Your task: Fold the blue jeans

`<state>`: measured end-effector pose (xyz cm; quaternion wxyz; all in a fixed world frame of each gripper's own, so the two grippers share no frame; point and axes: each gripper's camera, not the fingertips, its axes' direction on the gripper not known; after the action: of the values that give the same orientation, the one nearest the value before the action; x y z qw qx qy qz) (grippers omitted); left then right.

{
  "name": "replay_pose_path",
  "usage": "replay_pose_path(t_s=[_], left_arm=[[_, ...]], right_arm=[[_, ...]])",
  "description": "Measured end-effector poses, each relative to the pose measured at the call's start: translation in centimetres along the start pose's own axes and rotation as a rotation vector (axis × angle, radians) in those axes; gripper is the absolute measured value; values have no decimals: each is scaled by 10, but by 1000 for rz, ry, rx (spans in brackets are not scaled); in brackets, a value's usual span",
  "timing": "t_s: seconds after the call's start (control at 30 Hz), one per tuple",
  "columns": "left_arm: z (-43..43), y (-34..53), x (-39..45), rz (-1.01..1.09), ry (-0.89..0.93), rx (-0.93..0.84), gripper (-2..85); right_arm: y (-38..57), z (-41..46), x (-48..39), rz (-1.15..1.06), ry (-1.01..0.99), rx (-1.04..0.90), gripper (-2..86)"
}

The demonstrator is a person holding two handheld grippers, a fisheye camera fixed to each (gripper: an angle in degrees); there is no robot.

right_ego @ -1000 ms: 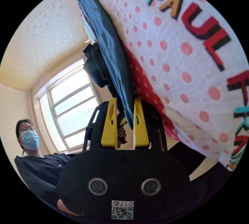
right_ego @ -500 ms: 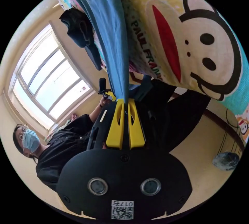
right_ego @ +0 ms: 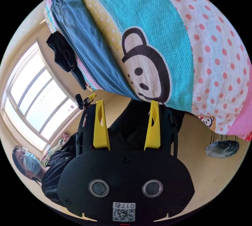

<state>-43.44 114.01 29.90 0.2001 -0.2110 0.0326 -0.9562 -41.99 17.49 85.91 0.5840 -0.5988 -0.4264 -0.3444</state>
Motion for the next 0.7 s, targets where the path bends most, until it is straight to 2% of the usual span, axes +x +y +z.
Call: replay_pose_path(t_s=[0.1, 0.2, 0.27, 0.33, 0.37, 0.53, 0.63, 0.7], left_arm=[[13, -46, 19, 93, -1, 6, 134], [28, -80, 18, 126, -52, 7, 145], [42, -90, 11, 138, -40, -34, 142], [51, -88, 0, 126, -25, -47, 126], [51, -81, -7, 120, -1, -26, 110], [75, -46, -18, 140, 96, -98, 89], [91, -30, -21, 117, 136, -103, 79], [104, -21, -30, 62, 239, -140, 46]], right_arm=[[-28, -20, -15, -127, -60, 53, 202], [-51, -28, -23, -271, 2, 95, 189], [-61, -20, -15, -337, 35, 93, 183], [-66, 3, 10, -438, -21, 48, 158], [-66, 9, 19, -452, -45, 44, 148], [-61, 69, 81, -481, -427, 17, 106], [-59, 88, 95, -442, -465, 75, 82], [-56, 95, 107, -378, -478, 99, 59]])
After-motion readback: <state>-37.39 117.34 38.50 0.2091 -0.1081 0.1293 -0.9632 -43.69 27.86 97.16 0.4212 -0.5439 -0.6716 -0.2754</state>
